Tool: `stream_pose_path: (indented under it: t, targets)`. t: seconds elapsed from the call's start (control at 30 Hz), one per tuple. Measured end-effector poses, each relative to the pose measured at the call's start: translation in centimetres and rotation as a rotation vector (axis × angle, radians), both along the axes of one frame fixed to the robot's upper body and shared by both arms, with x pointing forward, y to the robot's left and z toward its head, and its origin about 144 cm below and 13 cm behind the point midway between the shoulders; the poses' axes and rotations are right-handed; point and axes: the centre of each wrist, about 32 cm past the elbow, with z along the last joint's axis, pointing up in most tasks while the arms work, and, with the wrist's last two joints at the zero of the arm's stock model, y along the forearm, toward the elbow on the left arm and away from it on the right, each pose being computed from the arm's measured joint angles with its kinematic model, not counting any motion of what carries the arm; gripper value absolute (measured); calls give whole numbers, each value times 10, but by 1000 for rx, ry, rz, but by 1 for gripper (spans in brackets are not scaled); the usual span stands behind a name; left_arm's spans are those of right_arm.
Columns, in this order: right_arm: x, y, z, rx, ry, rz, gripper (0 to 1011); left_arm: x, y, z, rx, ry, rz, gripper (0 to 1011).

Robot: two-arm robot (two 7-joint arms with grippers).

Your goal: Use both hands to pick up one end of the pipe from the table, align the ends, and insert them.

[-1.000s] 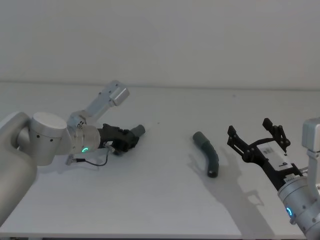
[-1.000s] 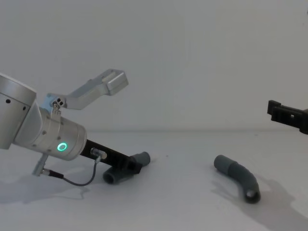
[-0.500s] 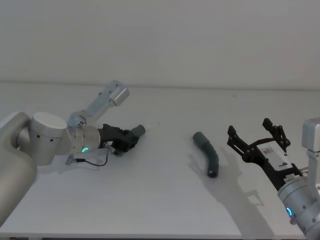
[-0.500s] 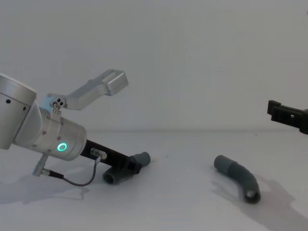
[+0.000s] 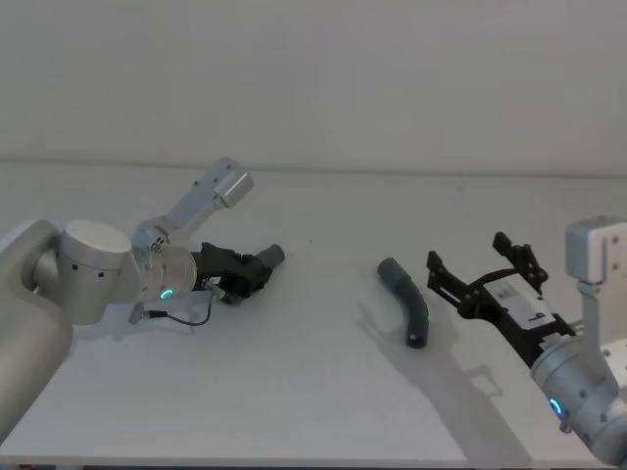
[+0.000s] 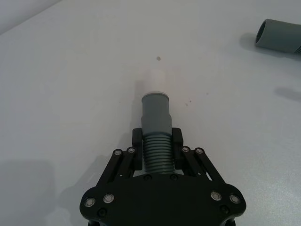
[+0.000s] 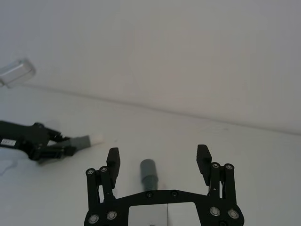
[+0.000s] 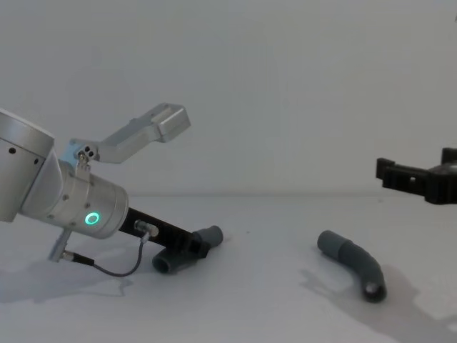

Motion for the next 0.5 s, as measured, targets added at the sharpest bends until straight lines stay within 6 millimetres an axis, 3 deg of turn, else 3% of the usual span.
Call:
stream_pose_path:
  t: [0.5]
  targets:
    - [22, 13, 19, -106, 172, 84, 1000, 0, 0, 0, 0, 0, 0, 345]
